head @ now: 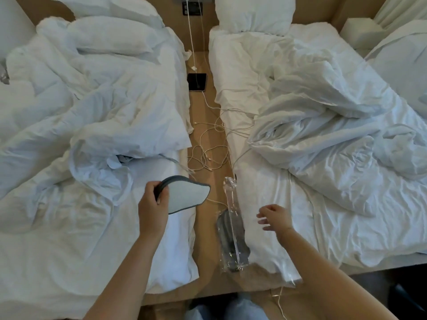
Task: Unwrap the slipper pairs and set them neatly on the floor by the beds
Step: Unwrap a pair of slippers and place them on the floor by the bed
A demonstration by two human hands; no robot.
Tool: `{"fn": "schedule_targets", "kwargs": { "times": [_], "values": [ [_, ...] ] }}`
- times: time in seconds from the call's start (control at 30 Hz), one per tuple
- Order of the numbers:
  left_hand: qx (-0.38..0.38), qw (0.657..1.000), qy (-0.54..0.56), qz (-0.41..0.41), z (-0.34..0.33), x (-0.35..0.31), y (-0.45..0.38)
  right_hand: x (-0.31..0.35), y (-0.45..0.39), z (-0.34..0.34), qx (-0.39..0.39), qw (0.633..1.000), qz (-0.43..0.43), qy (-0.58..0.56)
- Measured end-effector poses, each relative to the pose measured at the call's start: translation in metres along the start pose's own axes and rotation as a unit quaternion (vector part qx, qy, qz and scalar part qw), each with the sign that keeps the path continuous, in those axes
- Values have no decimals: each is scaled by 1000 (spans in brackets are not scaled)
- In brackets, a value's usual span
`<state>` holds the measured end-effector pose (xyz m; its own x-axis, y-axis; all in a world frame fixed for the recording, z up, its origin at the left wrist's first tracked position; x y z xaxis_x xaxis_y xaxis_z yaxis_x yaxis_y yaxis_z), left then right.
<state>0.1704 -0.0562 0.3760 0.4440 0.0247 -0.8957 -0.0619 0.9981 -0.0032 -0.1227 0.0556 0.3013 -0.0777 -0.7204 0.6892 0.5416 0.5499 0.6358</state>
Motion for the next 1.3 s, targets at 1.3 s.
{"fn": "schedule_targets", "kwargs": {
  "times": [1.3],
  "values": [
    [90,994,-4,-70,-99,120,-34,-80,-109,-155,154,964,-114,-184]
  ]
}}
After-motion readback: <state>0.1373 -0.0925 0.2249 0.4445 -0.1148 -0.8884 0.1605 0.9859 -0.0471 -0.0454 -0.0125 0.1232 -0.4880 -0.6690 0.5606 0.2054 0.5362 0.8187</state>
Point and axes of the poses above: each hand's wrist, its own y-axis away from the middle knuckle, its own z-axis out of the back of the hand, x = y × z, the point moved 2 cm from there along -y, towards the middle knuckle, and after that the axes turned 4 degrees about y, right-handed, at the moved point
